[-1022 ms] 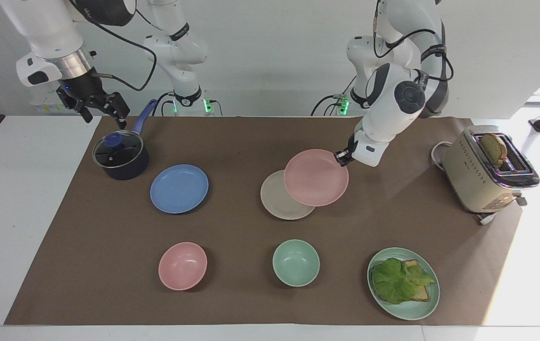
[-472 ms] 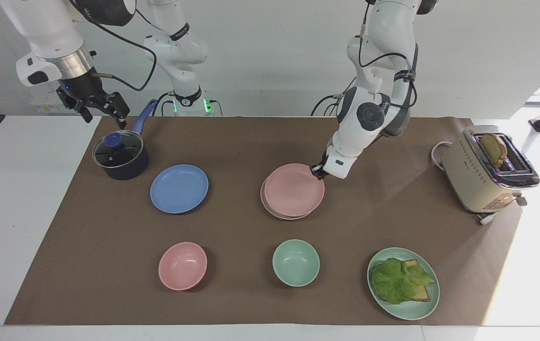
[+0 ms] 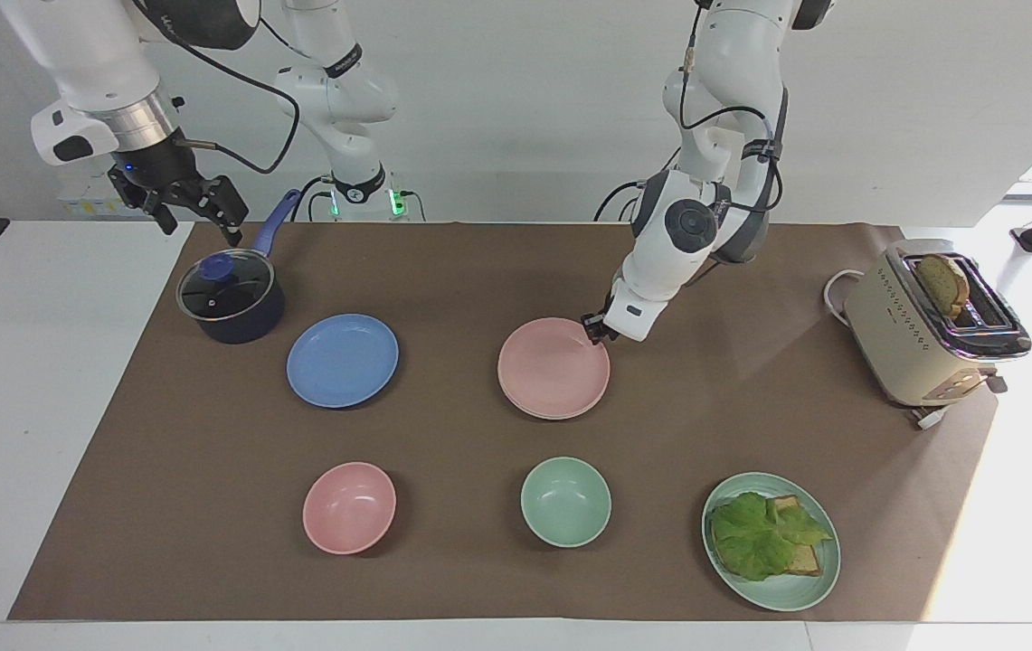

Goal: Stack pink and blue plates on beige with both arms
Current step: 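Release the pink plate and withdraw the left gripper to rest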

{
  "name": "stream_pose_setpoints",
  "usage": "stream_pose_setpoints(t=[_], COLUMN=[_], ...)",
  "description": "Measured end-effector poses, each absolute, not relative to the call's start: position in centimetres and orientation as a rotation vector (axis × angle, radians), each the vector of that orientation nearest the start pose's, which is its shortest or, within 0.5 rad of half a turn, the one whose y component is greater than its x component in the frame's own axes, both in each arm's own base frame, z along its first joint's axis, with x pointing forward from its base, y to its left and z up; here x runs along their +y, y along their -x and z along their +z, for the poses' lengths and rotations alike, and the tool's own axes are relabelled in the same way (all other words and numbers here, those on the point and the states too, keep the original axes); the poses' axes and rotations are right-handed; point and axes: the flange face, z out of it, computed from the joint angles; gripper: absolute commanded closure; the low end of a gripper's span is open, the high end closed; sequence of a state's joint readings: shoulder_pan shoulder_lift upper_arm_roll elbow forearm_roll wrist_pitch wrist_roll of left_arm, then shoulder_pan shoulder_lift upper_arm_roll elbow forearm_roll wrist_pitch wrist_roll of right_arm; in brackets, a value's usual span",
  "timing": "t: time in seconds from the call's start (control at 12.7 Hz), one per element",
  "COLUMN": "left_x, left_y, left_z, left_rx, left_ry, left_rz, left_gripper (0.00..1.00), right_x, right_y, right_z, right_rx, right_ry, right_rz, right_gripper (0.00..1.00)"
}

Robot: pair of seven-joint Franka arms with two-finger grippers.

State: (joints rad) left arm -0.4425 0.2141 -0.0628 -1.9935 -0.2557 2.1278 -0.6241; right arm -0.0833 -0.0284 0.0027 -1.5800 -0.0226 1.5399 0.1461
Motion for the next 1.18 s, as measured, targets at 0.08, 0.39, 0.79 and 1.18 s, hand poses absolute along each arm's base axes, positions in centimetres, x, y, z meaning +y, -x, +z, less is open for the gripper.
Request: stream_pose_setpoints(t=[0.08,0.39,0.79,1.18], left_x=[-29.0,-22.6,-6.7,-3.2], left_y=[-51.0,-55.7,-58.7,-57.4], left_z=[35.2,39.1,50.4,59.7], left_rx=[-0.437,-0.448,-0.198,-0.025], left_ry=[3.249,3.214,3.198,3.19], left_rz=[0.299,0.083,-0.035,-0.078], left_gripper=[0.0,0.0,0.0,0.0], right_x=[-4.6,-4.6,-4.7,-4.8], right_y=[-54.1,-54.1,-54.6,-56.3], right_z=[63.3,63.3,63.4,58.9], right_rx=[0.359,0.359,0.359,0.354], right_ry=[3.144,3.144,3.142,3.137], right_rz=[0.017,0.017,-0.055,-0.15], right_gripper=[0.0,0.0,0.0,0.0])
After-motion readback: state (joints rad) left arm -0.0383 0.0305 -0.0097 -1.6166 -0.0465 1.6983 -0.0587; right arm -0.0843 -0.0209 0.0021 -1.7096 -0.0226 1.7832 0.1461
